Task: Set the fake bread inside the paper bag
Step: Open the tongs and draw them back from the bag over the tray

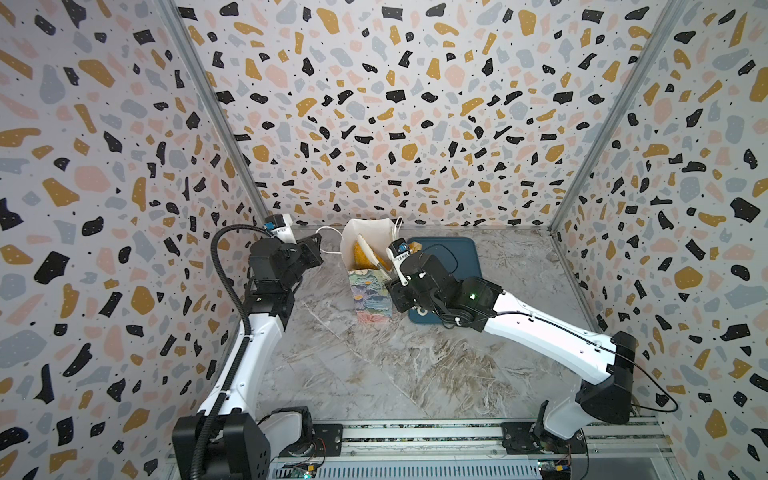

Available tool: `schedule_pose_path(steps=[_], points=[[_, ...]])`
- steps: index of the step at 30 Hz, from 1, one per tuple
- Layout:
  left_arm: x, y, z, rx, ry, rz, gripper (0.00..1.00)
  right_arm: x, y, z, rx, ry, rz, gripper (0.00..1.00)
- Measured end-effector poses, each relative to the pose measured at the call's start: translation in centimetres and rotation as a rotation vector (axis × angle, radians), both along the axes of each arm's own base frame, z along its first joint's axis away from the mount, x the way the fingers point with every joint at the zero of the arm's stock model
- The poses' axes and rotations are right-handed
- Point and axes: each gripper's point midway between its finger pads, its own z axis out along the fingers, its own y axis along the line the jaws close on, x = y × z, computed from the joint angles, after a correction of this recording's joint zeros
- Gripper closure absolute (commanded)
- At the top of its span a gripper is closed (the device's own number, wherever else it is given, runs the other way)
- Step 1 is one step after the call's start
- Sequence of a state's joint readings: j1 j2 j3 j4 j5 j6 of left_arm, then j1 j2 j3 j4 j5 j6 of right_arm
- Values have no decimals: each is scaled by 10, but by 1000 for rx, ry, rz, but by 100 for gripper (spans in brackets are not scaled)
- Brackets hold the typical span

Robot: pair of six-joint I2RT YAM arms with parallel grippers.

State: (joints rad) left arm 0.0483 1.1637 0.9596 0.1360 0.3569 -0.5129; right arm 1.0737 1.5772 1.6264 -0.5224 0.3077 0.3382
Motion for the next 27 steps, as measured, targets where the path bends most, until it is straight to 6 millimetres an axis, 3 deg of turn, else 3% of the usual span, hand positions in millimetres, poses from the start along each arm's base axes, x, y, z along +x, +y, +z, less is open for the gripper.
schedule_pose_path(steps=[6,10,27], points=[[0,0,0,0,0,0,100,-7,-14,35,78,-55,2,54],[0,0,0,0,0,0,100,-12,-25,44,105,-77,-2,54],[0,0,0,0,0,0,100,-11,-64,24,78,-103,-92,54]])
